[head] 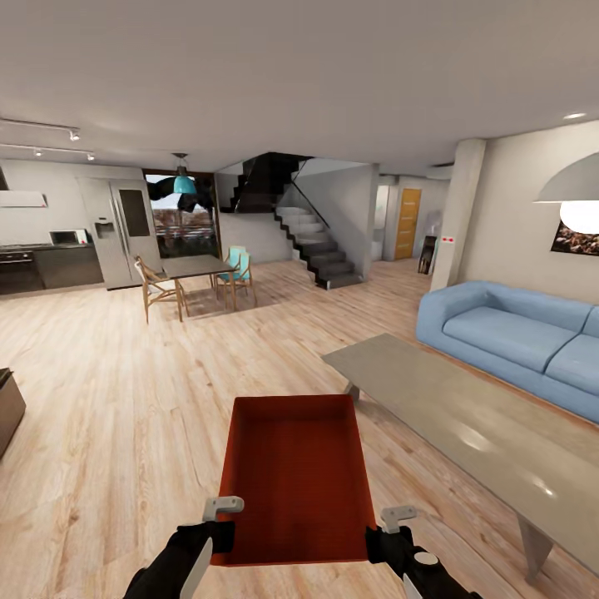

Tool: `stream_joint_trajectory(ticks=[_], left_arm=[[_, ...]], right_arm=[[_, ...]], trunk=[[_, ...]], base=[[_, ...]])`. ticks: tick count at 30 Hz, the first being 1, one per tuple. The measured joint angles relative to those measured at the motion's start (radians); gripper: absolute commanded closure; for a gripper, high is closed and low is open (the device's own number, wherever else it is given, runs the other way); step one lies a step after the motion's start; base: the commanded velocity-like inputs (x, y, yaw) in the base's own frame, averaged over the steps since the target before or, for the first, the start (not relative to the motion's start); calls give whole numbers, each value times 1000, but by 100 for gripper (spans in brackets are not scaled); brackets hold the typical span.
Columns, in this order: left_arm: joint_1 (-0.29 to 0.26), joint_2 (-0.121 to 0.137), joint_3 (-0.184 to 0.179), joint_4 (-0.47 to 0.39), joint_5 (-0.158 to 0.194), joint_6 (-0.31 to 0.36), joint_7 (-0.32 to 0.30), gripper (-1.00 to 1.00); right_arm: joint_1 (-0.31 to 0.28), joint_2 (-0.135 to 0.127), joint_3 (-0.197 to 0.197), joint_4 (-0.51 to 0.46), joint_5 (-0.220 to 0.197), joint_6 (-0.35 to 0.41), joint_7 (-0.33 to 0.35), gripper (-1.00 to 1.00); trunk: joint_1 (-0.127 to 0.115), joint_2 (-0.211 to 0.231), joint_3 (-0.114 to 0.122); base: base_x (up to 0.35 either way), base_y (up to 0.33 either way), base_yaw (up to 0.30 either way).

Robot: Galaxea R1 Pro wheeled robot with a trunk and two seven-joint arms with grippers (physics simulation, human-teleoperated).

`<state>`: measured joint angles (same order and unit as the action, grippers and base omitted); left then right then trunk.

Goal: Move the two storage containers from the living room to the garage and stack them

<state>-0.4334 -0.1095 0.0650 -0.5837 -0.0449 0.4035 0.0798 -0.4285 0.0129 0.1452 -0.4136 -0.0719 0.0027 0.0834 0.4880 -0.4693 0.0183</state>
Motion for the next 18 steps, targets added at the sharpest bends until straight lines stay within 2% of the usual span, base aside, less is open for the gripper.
stream_joint_trajectory(ticks=[5,18], left_arm=[[0,0,0,0,0,-1,0,100],[0,1,-1,0,1,0,0,100]], right_arm=[[0,0,1,-1,0,0,0,100],[0,0,1,0,0,0,-1,100]], trunk=[[0,0,0],[0,0,0]], base=[[0,0,197],[0,0,288]])
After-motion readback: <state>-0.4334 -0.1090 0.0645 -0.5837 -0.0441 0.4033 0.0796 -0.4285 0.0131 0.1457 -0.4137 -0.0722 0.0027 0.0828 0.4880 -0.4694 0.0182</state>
